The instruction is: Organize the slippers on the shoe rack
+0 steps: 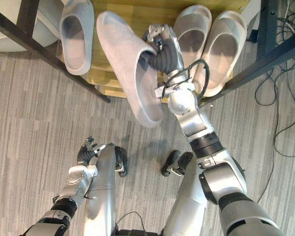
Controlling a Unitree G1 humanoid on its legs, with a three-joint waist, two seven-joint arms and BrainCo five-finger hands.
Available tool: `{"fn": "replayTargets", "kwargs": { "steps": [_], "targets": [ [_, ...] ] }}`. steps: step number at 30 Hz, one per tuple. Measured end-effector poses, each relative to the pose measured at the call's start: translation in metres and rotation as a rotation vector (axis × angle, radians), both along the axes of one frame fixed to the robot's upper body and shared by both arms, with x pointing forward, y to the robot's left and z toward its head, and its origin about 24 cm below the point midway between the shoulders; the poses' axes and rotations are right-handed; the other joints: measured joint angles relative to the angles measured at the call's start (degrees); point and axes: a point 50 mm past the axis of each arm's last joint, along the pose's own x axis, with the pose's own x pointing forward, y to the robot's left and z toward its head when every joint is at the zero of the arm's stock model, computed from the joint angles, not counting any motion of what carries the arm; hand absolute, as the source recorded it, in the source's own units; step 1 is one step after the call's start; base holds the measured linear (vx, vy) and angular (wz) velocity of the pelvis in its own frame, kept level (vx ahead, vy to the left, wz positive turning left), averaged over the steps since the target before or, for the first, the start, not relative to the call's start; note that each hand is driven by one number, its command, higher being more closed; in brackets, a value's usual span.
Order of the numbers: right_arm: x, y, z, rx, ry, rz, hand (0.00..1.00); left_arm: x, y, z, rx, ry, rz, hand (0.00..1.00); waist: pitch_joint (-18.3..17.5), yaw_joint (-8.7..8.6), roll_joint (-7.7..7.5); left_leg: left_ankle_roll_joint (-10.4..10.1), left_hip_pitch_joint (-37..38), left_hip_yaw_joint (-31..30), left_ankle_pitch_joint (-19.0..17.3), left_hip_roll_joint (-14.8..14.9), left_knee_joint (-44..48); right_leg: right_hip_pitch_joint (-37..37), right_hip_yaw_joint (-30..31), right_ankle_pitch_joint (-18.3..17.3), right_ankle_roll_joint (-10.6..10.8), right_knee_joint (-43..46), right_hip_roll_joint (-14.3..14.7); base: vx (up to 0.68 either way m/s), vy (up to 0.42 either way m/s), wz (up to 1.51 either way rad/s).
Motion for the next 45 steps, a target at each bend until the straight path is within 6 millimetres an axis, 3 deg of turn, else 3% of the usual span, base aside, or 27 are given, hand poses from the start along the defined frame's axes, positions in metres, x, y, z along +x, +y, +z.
{"fn": "replayTargets", "kwargs": {
  "steps": [4, 12, 18, 19, 27, 45],
  "targets": [
    [0.013, -0.004, 0.011, 0.019, 0.022, -0.084, 1.00, 0.004, -0.002, 0.007, -0.012, -0.032, 0.011, 0.00, -0.10, 0.68, -0.05, -0.64, -1.95, -1.33, 0.37, -0.20, 0.03, -0.71, -1.43, -0.02, -0.47, 0.06, -0.15, 0.02, 0.002, 0.09],
    [0.041, -0.011, 0.008, 0.038, 0.148, -0.230, 1.00, 0.004, -0.010, 0.007, -0.056, -0.040, 0.036, 0.00, -1.19, 1.91, -0.27, -1.50, -3.49, -2.82, 0.89, -1.36, 0.00, -0.29, -3.84, -1.46, -1.12, 1.16, -1.85, 0.02, -0.006, 0.15],
    [0.051, -0.021, 0.007, 0.046, 0.190, -0.324, 1.00, 0.004, -0.016, 0.005, -0.075, -0.035, 0.032, 0.00, -2.23, 2.86, -1.08, -2.51, -3.68, -4.50, 2.05, -2.95, -1.45, 1.32, -6.25, -2.56, -1.70, 1.20, -3.46, 0.01, -0.025, 0.23],
    [0.052, -0.023, 0.008, 0.051, 0.193, -0.338, 0.00, 0.003, -0.019, 0.003, -0.082, -0.025, 0.032, 0.00, -3.05, 3.00, -0.93, -2.66, -4.28, -4.96, 2.56, -3.48, -1.85, 1.31, -6.90, -2.75, -1.71, 1.12, -3.76, 0.01, -0.044, 0.27],
    [0.049, -0.025, 0.030, 0.123, 0.126, -0.377, 0.00, 0.002, -0.027, 0.000, -0.111, -0.013, 0.042, 0.00, -4.36, 4.11, -1.16, -3.29, -5.28, -5.93, 4.50, -4.86, -3.54, 1.66, -8.85, -3.37, -2.17, 1.22, -5.29, 0.00, -0.027, 0.17],
    [0.048, -0.047, 0.035, 0.280, 0.133, -0.383, 0.00, 0.000, -0.028, -0.003, -0.132, 0.001, 0.053, 0.00, -4.44, 4.24, -1.03, -3.27, -4.79, -5.73, 5.12, -4.98, -4.22, 2.21, -9.04, -3.43, -2.08, 1.07, -5.59, -0.01, -0.001, 0.02]
  ]
}}
